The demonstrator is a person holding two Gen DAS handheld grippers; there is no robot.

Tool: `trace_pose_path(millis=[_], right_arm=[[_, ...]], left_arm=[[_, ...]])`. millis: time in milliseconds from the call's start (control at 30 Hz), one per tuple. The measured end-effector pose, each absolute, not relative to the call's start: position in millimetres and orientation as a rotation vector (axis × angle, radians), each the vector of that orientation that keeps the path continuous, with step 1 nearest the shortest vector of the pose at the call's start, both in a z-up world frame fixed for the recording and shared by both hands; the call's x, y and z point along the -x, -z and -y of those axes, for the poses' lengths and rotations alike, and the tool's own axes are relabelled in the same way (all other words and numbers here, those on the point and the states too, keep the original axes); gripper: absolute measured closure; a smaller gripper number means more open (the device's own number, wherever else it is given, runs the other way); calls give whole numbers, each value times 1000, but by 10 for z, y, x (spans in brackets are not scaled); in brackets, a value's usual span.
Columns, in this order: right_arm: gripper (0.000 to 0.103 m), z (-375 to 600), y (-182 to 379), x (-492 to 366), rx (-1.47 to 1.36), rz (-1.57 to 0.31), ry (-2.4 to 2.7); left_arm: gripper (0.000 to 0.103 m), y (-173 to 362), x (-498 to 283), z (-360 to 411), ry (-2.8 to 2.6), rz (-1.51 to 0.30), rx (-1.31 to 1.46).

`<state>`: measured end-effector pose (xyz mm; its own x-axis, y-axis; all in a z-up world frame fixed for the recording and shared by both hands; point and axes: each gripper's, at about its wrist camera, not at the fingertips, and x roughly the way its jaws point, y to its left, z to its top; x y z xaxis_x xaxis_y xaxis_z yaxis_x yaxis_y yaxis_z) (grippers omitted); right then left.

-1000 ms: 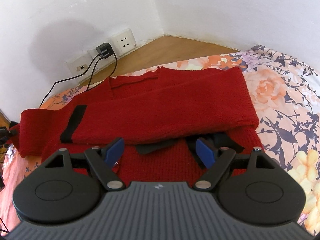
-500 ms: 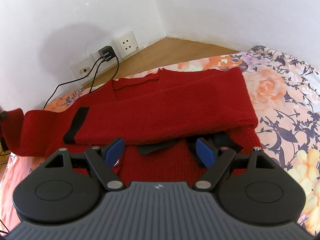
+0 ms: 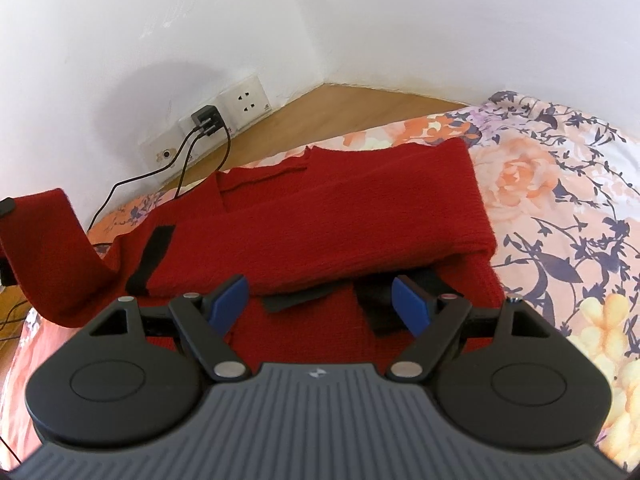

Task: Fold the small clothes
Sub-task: 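Carry the sleeve across the cardigan body with the left tool and release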

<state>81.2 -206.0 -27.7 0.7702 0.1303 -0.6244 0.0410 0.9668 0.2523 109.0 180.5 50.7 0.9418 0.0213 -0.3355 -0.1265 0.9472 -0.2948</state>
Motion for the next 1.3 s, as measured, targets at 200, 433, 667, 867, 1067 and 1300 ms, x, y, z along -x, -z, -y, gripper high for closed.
trace_pose_path(millis=[200, 433, 667, 867, 1067, 1300], right_arm=[[19, 2176, 295, -766, -275, -693, -34], [19, 2277, 303, -729, -288, -694, -16], [19, 2298, 316, -737, -288, -706, -22], [19, 2248, 319, -784, -279, -718, -47], [19, 2109, 278, -885, -268, -732, -108], [18, 1807, 178, -1093, -280, -742, -236]], left_arm=[[91, -385, -1173, -1458, 5, -392, 311], [91, -131, -1243, -1169, 67, -469, 310], [89, 199, -1261, -1024, 88, -571, 308], [64, 293, -1238, -935, 112, -616, 284], [54, 263, -1151, -925, 109, -636, 292], [52, 175, -981, -1009, 58, -665, 242]])
